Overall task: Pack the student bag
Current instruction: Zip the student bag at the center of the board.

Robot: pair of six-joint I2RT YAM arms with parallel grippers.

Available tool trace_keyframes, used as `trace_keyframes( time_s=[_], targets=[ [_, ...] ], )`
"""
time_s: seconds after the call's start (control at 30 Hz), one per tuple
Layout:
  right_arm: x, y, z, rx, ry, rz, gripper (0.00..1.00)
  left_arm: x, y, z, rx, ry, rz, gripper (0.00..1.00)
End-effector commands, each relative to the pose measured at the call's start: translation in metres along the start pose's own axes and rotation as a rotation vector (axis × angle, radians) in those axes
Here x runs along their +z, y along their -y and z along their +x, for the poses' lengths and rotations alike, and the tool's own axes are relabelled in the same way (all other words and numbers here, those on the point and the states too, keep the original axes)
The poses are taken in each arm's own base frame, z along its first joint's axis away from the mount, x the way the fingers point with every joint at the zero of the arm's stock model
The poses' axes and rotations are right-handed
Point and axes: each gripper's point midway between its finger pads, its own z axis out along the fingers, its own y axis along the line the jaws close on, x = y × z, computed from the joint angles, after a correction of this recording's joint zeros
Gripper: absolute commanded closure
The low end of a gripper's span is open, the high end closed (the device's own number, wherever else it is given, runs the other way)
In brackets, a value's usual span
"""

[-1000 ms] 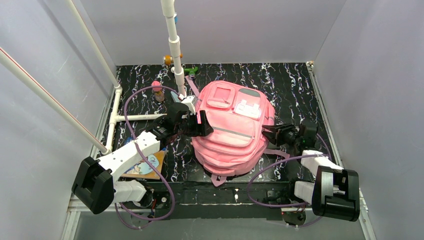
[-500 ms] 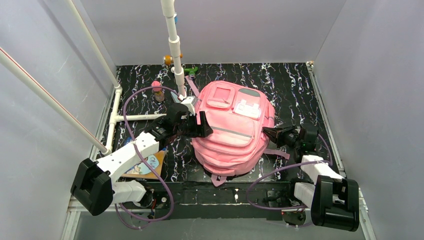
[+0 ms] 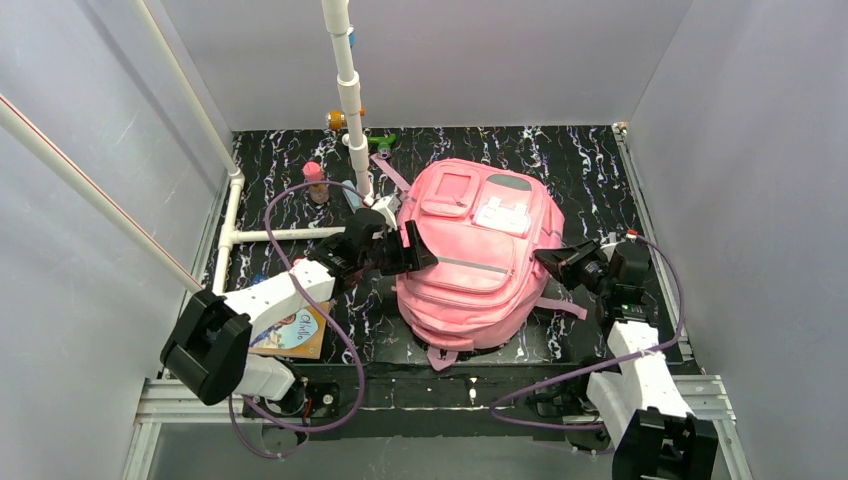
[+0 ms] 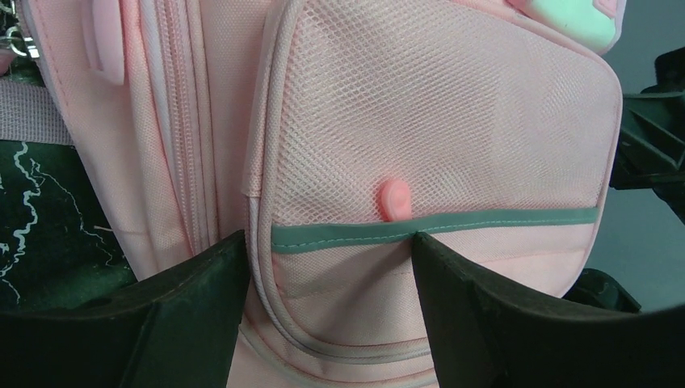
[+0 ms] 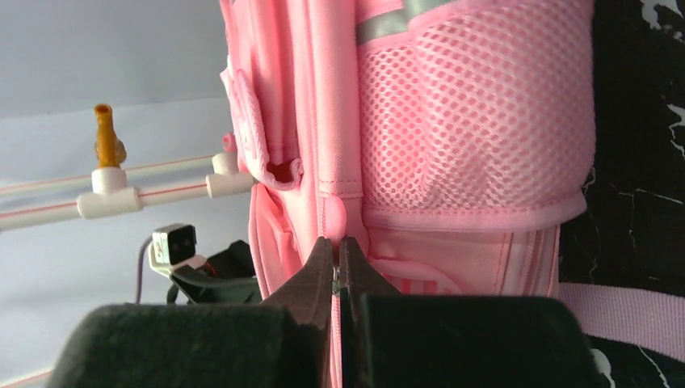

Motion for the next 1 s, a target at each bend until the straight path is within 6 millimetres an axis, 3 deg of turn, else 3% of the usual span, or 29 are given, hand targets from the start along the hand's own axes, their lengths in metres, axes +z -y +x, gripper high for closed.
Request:
trace_keyframes(
  time_s=[0.0, 0.13, 0.23, 0.33, 0.47, 0.53, 0.63, 0.73, 0.87, 0.97],
  targets=[
    [-0.017, -0.041, 0.010, -0.323, -0.032, -0.148, 0.99, 0.010, 0.003, 0.005, -0.058, -0.013, 0.011, 0.31],
    [-0.027, -0.054, 0.016, -0.595, -0.048, -0.168, 0.99, 0.016, 0.015, -0.004, -0.076, 0.018, 0.035, 0.31],
    [-0.049, -0.051, 0.013, -0.766, -0.077, 0.019, 0.99, 0.022, 0.036, -0.010, -0.039, 0.055, 0.100, 0.33],
    [-0.059, -0.061, 0.030, -0.856, -0.125, -0.076, 0.99, 0.021, 0.040, -0.006, -0.006, 0.057, 0.143, 0.32],
    [-0.041, -0.069, 0.030, -0.846, -0.111, -0.192, 0.99, -0.030, 0.078, 0.001, 0.372, 0.136, 0.354, 0.34],
    [-0.045, -0.076, 0.033, -0.897, -0.119, -0.227, 0.99, -0.046, 0.095, 0.033, 0.504, 0.094, 0.458, 0.34],
    [-0.046, -0.077, 0.040, -0.886, -0.157, -0.251, 0.99, -0.040, 0.108, 0.063, 0.539, 0.008, 0.510, 0.35],
    [-0.050, -0.075, 0.044, -0.865, -0.174, -0.244, 0.99, -0.024, 0.113, 0.077, 0.493, -0.049, 0.493, 0.37],
    [-0.055, -0.074, 0.043, -0.847, -0.162, -0.208, 0.99, -0.009, 0.109, 0.074, 0.438, -0.032, 0.439, 0.36],
    [-0.057, -0.072, 0.034, -0.824, -0.109, -0.141, 0.99, -0.001, 0.092, 0.059, 0.394, 0.043, 0.327, 0.33]
  ],
)
